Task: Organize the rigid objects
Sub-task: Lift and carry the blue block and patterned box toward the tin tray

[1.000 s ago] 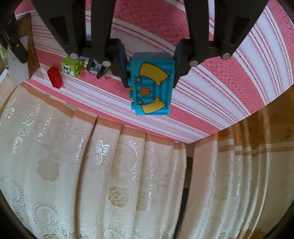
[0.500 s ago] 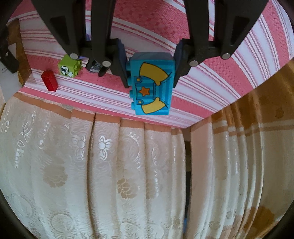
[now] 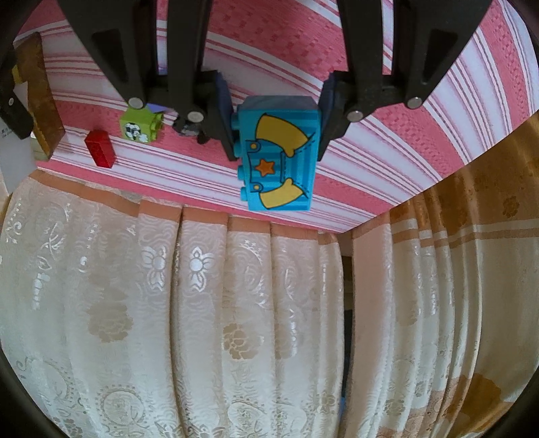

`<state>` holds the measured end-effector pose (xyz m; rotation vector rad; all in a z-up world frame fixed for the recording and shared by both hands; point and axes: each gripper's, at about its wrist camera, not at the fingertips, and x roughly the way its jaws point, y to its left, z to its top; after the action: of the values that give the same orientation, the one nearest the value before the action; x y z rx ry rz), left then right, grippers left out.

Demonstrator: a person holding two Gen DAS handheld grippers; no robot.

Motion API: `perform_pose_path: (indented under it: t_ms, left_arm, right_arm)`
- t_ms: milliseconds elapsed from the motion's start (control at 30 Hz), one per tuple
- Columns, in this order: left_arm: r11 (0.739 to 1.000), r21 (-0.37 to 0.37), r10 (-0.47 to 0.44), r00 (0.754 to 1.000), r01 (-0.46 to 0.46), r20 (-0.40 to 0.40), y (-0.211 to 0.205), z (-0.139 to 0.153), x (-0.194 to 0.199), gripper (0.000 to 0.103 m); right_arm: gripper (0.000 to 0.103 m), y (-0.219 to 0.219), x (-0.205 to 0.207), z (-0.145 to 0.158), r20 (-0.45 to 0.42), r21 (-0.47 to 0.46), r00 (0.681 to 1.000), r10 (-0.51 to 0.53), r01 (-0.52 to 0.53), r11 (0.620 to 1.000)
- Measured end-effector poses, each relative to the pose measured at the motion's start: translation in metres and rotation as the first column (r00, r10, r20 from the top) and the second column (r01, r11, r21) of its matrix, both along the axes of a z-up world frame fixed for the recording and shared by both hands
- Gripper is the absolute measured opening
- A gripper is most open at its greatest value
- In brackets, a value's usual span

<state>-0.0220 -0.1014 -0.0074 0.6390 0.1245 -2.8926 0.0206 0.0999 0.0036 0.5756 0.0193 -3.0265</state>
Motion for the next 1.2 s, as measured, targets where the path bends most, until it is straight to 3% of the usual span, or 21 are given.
perform_pose_path:
  t_ms: [233,1200]
  left_arm:
    - [0.999,0.030,-0.026,1.000,0.026,0.006,0.014,0.000,0.006,0.041]
    - [0.987,0.004,-0.162,0.987,0.162,-0.009,0.096,0.005,0.020,0.041]
  right_arm:
    - [0.028,0.007,0.008,0.001,-0.019,0.030,1.000,-0.015,0.015,0.999]
    - [0.028,0.069,0.028,0.008,-0.057,0.048,0.993,-0.107,0.110,0.993]
